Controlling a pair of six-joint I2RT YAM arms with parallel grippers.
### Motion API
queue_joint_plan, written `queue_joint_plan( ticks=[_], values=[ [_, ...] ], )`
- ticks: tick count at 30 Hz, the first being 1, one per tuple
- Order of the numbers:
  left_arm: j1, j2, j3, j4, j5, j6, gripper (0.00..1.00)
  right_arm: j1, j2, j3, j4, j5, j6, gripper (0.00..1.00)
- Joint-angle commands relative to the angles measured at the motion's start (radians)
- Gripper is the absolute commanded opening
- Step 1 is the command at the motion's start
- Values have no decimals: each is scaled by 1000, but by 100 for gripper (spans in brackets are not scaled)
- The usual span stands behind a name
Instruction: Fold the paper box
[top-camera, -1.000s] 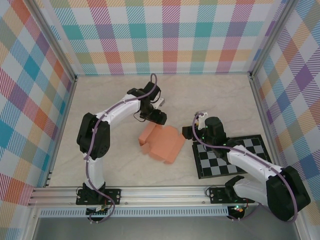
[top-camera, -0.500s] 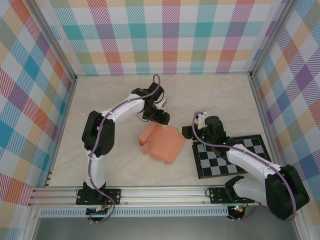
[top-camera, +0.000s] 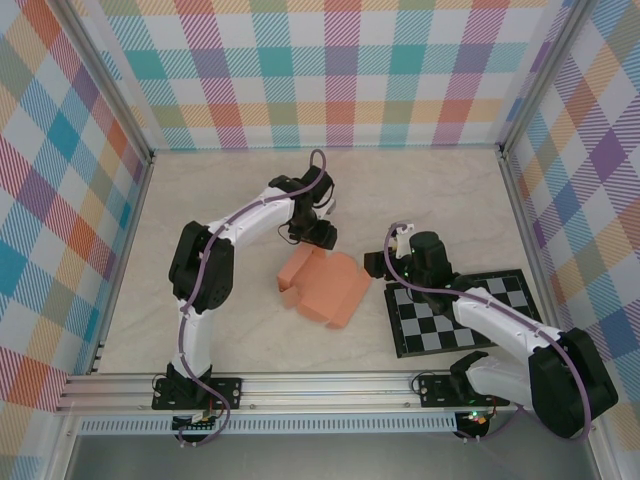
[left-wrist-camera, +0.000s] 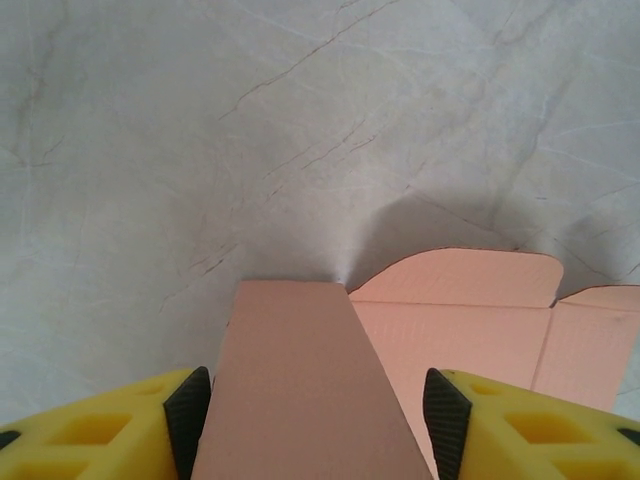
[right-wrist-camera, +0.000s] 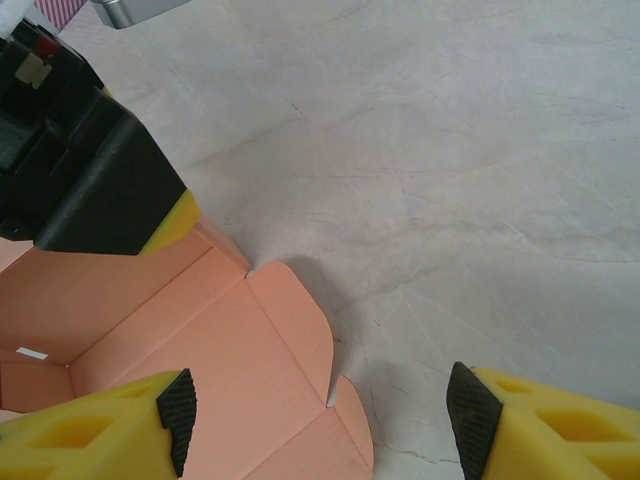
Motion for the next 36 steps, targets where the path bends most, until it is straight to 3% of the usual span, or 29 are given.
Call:
queue_joint_plan(
  ticks=[1,11,18,23,28,31,36],
  values=[
    [-16,13,25,-39,-21,8,57,-7,-7,10,15,-9,15,70],
    [-11,-28,29,-42,-80,4,46,-9,-7,18,-9,-21,36,70],
    [28,-92,-4,29,-7,-101,41,-9,9,113,-143,-93,170,69],
    [86,-144,-78,126,88,-228,39,3,5,143,-160,-204,56,66],
    [146,-231,-168,221,141,-338,38,16,-6,216,-276,-204,-14,66],
    [192,-298,-243,298,138,-423,38,30,-32,278,-367,-147,88,67],
    [237,-366,-322,381,95,-567,39,99,-78,428,-553,-49,442,65]
  ],
)
